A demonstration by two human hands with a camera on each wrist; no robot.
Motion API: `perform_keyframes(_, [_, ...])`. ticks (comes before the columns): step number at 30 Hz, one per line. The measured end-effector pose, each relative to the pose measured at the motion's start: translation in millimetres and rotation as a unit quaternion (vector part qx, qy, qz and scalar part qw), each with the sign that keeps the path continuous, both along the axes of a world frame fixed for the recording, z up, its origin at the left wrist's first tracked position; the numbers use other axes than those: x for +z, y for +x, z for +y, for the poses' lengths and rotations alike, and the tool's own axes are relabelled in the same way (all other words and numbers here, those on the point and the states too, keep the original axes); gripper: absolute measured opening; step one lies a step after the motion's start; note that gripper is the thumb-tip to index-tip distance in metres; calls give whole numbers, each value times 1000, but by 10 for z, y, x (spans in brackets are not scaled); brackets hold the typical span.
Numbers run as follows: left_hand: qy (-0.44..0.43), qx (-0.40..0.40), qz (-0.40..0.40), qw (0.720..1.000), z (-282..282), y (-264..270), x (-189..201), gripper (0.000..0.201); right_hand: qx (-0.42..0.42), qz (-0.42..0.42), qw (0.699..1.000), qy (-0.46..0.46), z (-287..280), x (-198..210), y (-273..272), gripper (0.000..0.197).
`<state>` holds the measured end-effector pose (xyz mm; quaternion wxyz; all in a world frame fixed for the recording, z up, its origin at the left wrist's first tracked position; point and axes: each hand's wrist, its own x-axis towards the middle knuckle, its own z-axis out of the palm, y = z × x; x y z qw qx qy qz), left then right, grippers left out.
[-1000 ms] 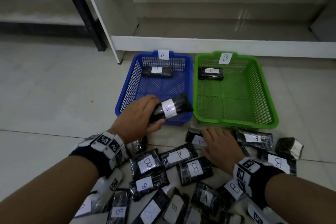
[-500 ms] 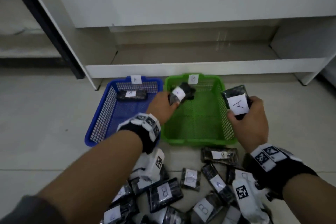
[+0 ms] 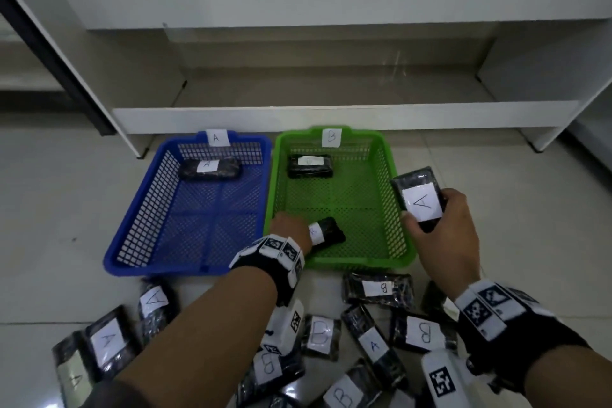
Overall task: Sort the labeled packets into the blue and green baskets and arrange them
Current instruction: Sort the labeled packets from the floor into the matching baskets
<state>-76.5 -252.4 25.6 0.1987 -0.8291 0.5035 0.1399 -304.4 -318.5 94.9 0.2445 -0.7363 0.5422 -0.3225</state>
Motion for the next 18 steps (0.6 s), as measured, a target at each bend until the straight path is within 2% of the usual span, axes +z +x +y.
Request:
perform_keyframes(3, [3,22,12,1000,28,-26,5,43,4,2,1000,3,-24,-55,89,52])
perform_keyframes(6, [-121,-15,65,990,156,32,224,56,37,58,997,-37,-45,-52,273,52])
perform_keyframes(8, [-190,-38,113,975,268,103,457,52,60,112,990,-60,-55,16,419,54])
perform_keyframes(10, [-241,-36,165,956,480,318,669,46,90,160,981,-68,-25,104,658,55])
perform_keyframes(13, [-319,15,245,915,968,840,845,42,109,231,964,-81,30,125,1132,52])
perform_keyframes(16, [-388,59,242,887,1587,1498,857,35,117,293,946,-77,285,22,1757,58])
perform_keyframes(18, [-392,89,207,892,1984,1893,787,33,158,285,944,-56,531,-83,2110,56])
